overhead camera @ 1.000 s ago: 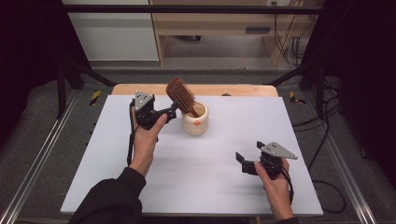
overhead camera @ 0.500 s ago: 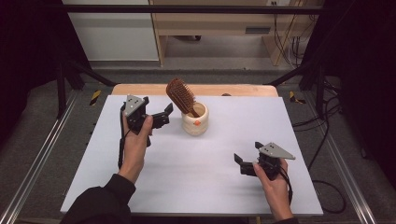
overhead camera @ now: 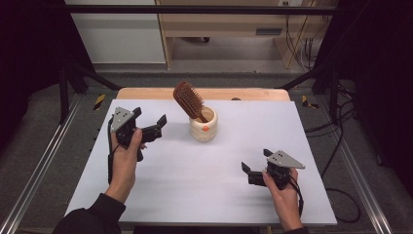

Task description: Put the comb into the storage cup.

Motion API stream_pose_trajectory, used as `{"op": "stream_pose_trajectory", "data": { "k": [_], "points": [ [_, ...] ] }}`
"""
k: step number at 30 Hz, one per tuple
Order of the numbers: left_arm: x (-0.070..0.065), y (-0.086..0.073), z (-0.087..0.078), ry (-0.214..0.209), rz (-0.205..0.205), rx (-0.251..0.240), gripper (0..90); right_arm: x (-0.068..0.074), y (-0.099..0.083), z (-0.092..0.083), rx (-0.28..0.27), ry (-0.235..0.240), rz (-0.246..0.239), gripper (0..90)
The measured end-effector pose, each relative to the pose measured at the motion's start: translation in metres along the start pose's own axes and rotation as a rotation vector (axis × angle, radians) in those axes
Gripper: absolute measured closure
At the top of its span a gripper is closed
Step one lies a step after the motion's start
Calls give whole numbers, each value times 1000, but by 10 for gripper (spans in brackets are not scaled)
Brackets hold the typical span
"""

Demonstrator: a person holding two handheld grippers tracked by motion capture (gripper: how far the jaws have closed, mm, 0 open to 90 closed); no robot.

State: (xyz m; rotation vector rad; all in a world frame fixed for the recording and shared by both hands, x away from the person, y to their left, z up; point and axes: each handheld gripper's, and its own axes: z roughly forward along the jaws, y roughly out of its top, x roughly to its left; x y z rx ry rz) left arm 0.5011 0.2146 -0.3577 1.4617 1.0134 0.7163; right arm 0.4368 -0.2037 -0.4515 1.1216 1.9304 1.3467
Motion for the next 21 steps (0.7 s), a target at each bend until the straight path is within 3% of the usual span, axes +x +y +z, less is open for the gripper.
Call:
{"op": "stream_pose_trajectory", "data": {
  "k": [8,21],
  "points": [
    [13,-1,-27,3,26,-2,26,4,3,-5,-53,4,-31,45],
    [36,4,-71,10,71,-28,28,-16,2,-36,-101,-22,17,38]
  ]
}}
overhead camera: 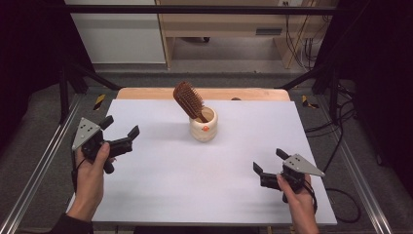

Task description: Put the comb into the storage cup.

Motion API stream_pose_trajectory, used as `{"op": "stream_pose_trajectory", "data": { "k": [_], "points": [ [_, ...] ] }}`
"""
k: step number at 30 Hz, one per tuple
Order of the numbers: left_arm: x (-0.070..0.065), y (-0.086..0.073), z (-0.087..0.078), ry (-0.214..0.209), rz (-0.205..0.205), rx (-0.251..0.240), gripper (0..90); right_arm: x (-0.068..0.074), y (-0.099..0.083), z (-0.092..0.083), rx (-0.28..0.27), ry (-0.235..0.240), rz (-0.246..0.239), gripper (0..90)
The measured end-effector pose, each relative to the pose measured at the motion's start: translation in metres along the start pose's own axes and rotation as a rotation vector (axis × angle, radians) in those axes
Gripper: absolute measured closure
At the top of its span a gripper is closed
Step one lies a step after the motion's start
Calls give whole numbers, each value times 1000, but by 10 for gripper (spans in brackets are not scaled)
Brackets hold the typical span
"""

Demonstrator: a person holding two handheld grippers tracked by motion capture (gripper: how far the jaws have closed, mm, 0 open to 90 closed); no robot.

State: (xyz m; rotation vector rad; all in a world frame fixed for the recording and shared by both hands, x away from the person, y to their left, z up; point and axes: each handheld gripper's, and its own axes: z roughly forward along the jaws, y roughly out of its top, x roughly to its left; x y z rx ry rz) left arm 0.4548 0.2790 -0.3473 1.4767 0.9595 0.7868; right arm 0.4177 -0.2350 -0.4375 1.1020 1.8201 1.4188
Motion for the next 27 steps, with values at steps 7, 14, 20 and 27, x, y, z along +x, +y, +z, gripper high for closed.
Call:
{"op": "stream_pose_trajectory", "data": {
  "k": [7,14,20,27],
  "points": [
    [6,-5,-19,-10,23,-18,27,-6,-3,-9,-7,-15,6,38],
    [12,-18,-33,-8,48,-37,27,-10,-11,-12,-18,-29,4,37],
    [18,-31,-40,-2,45,-48,27,-10,-17,-9,-18,-21,-3,37],
    [21,-54,-44,-4,53,-31,27,-9,-20,-7,-15,-9,-6,37]
  ]
}}
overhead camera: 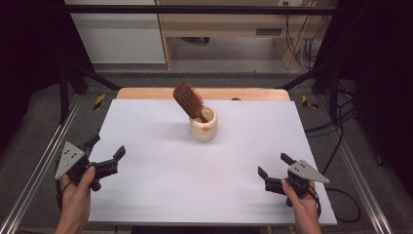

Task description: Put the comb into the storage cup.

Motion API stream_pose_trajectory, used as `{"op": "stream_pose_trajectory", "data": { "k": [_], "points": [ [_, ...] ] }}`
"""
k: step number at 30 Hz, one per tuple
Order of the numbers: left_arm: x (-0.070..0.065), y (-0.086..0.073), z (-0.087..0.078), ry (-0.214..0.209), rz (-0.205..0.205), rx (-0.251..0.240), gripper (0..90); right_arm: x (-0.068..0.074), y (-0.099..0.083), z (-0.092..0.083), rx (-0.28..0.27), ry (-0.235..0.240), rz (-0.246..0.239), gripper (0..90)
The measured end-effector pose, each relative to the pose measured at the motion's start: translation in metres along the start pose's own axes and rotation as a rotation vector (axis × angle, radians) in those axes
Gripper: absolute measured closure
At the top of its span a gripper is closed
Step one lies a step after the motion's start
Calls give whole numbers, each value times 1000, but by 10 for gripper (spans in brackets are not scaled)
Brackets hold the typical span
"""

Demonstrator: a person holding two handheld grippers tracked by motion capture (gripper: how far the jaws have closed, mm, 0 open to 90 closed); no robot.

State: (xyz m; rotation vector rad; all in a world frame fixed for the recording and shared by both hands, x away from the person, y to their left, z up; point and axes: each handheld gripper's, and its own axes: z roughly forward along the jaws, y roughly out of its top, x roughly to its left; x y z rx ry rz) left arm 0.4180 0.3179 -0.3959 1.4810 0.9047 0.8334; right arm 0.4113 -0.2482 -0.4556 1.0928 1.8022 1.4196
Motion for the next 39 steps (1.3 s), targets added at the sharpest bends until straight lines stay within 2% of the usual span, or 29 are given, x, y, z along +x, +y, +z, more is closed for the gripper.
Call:
{"op": "stream_pose_trajectory", "data": {
  "k": [10,26,39],
  "points": [
    [-2,-23,-7,-19,14,27,27,2,-1,1,3,6,-6,37],
    [-8,-38,-11,-37,-1,35,27,4,-3,3,12,15,-14,37],
    [-18,-44,-13,-78,5,48,25,5,-3,4,13,30,-18,37]
  ]
}}
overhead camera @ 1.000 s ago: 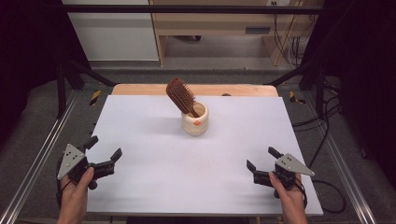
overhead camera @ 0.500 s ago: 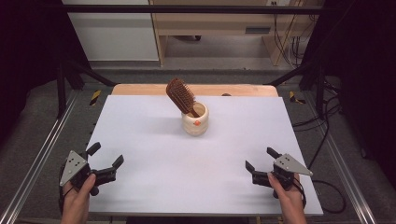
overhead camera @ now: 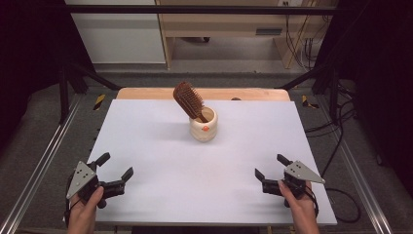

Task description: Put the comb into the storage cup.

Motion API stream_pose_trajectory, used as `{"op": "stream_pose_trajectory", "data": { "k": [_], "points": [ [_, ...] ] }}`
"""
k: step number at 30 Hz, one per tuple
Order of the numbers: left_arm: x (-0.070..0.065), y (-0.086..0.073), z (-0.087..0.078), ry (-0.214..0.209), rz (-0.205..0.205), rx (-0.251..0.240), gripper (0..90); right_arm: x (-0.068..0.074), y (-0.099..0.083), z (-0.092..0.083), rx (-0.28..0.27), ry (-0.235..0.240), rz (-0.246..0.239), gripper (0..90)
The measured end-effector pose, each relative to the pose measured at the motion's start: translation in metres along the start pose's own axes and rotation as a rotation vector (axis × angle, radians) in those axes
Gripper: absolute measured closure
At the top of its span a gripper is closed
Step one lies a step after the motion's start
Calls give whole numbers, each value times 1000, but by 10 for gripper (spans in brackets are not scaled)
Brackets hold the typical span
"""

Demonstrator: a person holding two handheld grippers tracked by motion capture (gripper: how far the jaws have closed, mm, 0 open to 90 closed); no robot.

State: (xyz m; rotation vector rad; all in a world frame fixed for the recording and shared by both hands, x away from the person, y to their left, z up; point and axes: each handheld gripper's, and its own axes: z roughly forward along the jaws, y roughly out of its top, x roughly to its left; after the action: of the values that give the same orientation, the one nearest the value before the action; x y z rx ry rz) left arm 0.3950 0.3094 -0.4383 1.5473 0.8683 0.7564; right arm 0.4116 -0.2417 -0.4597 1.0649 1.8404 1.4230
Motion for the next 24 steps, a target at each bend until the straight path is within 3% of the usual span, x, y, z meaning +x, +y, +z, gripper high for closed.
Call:
{"op": "stream_pose_trajectory", "data": {
  "k": [6,9,15,24],
  "points": [
    [-3,-2,0,-14,-7,4,25,0,0,1,1,6,-9,37],
    [-3,-4,-1,-20,-35,-2,25,1,-1,1,2,13,-9,37],
    [-1,-5,-4,-22,-54,-11,25,4,-1,4,-4,36,-25,37],
    [0,-6,-8,-5,-67,-33,25,6,0,10,-14,50,-40,35]
  ]
}}
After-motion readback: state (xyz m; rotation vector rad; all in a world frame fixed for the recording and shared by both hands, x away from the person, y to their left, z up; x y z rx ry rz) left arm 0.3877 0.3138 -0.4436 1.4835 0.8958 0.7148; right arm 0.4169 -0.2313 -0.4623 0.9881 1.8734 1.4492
